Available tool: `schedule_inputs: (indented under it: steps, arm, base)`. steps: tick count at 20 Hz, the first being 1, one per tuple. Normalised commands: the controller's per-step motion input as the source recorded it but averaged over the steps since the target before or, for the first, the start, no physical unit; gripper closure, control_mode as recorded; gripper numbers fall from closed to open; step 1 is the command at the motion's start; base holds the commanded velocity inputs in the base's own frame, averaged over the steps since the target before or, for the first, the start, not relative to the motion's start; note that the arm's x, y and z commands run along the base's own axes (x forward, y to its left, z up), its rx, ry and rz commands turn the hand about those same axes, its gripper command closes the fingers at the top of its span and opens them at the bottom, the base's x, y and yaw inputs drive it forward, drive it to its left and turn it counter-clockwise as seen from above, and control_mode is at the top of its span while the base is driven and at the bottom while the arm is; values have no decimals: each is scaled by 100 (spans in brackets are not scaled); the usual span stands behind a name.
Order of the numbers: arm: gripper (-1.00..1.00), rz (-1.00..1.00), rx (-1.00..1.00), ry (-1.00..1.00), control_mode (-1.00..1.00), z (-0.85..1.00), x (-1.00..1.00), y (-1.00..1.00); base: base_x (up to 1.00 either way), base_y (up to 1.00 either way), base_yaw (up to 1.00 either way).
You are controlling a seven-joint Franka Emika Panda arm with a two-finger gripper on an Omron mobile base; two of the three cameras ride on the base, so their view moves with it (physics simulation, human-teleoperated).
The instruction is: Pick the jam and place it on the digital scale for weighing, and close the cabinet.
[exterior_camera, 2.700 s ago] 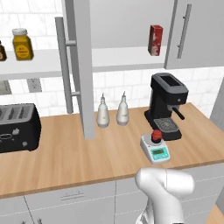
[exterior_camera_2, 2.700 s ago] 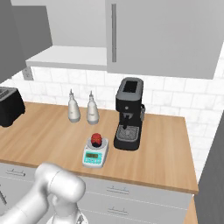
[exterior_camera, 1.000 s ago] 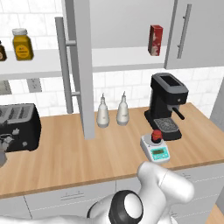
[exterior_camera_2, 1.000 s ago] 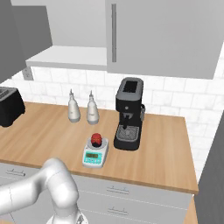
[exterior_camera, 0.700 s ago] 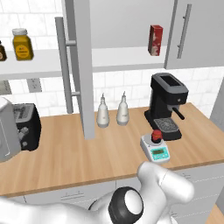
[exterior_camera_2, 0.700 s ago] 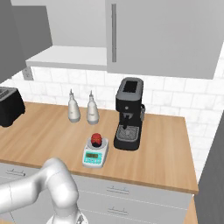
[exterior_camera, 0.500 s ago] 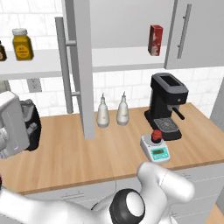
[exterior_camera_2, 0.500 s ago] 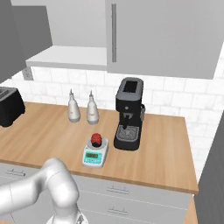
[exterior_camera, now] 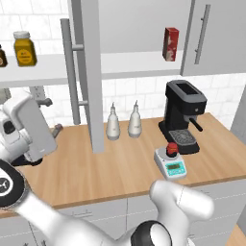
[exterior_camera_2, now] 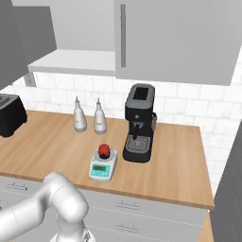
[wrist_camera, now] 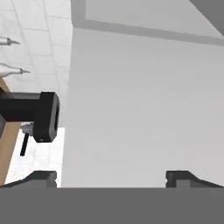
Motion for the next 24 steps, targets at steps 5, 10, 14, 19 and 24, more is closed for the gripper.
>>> schedule_inputs:
  steps: [5,10,14,19,24]
  arm:
    - [-100,-15,-31,0,-100,32,10,-5]
    - [-100,-17,-23,8,-100,36,41,-23]
    - [-100,-16,-16,8,-100,42,34,-39]
    - [-100,-13,-3,1,-100,53,0,-86]
    - [-100,-4,8,4,-100,58,14,-100]
  base:
    - [0,0,0]
    - [0,0,0]
    - [0,0,0]
    - [0,0,0]
    - [0,0,0]
